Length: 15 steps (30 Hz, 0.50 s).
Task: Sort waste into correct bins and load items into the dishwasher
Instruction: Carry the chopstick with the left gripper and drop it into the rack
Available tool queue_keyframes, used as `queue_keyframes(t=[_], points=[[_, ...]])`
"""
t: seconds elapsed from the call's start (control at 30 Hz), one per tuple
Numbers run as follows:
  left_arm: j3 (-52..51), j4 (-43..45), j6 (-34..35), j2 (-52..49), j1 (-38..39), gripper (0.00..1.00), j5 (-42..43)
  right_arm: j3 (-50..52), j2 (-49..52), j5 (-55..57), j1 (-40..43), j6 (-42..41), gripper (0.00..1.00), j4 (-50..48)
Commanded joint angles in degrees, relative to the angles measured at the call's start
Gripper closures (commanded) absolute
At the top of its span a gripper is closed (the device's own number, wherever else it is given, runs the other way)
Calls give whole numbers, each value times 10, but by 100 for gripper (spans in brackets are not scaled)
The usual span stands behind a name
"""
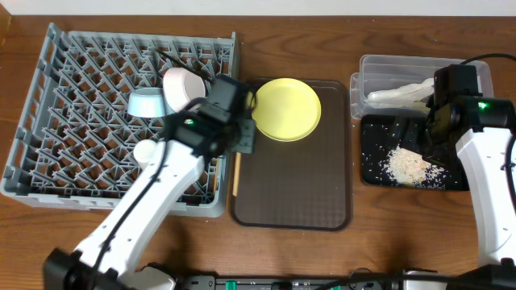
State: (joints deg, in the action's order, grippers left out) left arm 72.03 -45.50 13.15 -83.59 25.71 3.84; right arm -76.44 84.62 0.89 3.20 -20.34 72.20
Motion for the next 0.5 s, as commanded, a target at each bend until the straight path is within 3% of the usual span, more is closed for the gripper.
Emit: queue_keyframes(t=[0.0,0.3,0.47], points=[[0,9,-59,13,-39,92,-39,-12,-10,1,2,7,1,0],[0,47,-83,-37,-83,92,-40,-12,-10,1,2,7,1,1],[0,71,-82,-72,-89,83,-79,-12,-10,2,2,7,1,1]])
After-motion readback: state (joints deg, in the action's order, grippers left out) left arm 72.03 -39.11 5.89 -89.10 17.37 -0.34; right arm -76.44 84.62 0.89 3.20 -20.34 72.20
